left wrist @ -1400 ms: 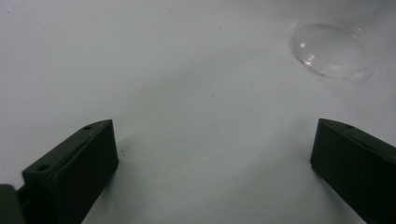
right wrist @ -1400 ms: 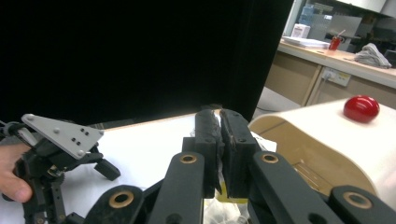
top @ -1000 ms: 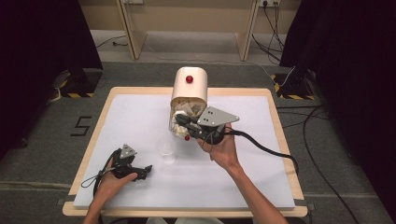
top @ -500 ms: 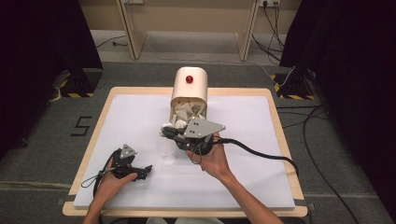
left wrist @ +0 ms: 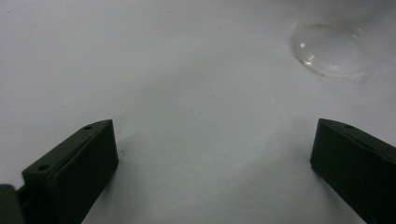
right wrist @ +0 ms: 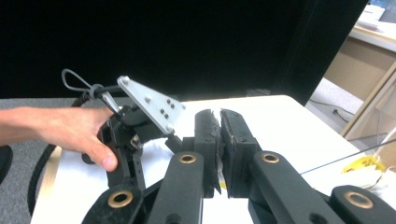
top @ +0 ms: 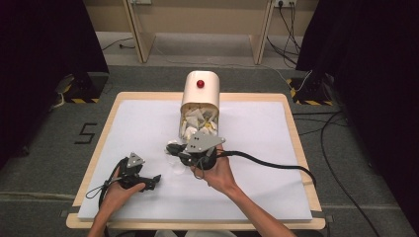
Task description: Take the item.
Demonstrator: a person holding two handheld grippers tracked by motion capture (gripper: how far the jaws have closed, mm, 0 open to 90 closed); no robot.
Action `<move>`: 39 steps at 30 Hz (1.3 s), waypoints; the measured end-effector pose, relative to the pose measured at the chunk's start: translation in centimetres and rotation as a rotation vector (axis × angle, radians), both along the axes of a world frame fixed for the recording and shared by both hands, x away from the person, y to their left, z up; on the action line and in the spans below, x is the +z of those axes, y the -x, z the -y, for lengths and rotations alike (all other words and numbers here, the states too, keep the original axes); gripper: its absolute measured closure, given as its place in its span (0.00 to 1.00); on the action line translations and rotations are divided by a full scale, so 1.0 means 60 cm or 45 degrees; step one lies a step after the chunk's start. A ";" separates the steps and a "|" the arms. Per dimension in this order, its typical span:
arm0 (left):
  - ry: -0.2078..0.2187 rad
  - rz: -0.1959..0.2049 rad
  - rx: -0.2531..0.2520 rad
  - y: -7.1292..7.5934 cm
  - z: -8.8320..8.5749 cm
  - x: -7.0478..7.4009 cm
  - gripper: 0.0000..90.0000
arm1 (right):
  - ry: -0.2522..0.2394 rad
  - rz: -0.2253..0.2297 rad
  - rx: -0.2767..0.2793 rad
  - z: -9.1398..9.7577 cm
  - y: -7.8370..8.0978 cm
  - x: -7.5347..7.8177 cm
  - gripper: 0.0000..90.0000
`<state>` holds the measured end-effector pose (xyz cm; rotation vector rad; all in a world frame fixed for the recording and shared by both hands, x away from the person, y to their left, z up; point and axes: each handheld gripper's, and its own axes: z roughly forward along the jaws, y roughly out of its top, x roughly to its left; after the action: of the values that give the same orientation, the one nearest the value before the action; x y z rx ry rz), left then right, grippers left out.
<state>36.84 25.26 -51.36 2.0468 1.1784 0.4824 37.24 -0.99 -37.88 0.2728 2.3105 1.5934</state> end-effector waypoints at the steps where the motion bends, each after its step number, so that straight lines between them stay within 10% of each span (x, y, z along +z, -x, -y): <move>1: 0.000 0.000 0.000 0.000 0.000 0.000 0.00 | 0.006 -0.001 0.000 -0.001 -0.001 -0.003 0.96; 39: 0.000 0.000 0.001 0.000 0.000 0.000 0.00 | 0.228 -0.053 -0.085 -0.025 -0.034 -0.088 0.90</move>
<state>36.83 25.25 -51.36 2.0461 1.1795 0.4828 39.27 0.48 -43.15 0.3390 2.4292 1.3510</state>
